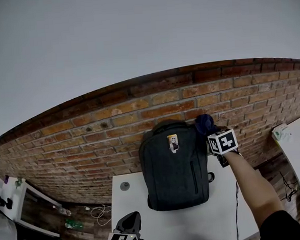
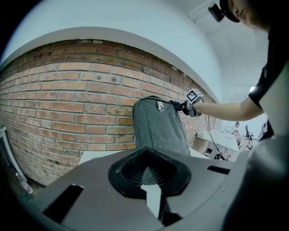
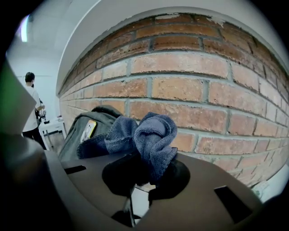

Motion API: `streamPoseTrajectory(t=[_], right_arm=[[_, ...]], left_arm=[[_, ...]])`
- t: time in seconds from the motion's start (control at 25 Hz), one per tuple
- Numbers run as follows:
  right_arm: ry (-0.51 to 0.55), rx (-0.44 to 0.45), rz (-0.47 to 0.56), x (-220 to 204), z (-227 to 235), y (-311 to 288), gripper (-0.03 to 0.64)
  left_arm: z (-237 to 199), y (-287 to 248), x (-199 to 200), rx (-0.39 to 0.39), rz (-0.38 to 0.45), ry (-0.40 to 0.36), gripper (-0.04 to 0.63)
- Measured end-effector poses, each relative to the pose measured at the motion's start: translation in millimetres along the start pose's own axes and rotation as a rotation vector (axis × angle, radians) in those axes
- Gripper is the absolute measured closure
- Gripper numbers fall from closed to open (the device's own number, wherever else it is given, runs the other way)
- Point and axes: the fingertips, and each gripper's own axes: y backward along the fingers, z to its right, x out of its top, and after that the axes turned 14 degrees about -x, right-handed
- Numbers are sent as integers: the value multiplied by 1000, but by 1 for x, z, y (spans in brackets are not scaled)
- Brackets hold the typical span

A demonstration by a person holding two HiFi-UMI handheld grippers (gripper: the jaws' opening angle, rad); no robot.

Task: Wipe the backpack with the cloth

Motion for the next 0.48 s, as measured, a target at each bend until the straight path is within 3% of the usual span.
streamPoseTrajectory(t=[0.48], right_arm=[[-37,-1,-61,-52,0,9,580]], left_arm=[[10,-5,5,-19,4,-10,604]])
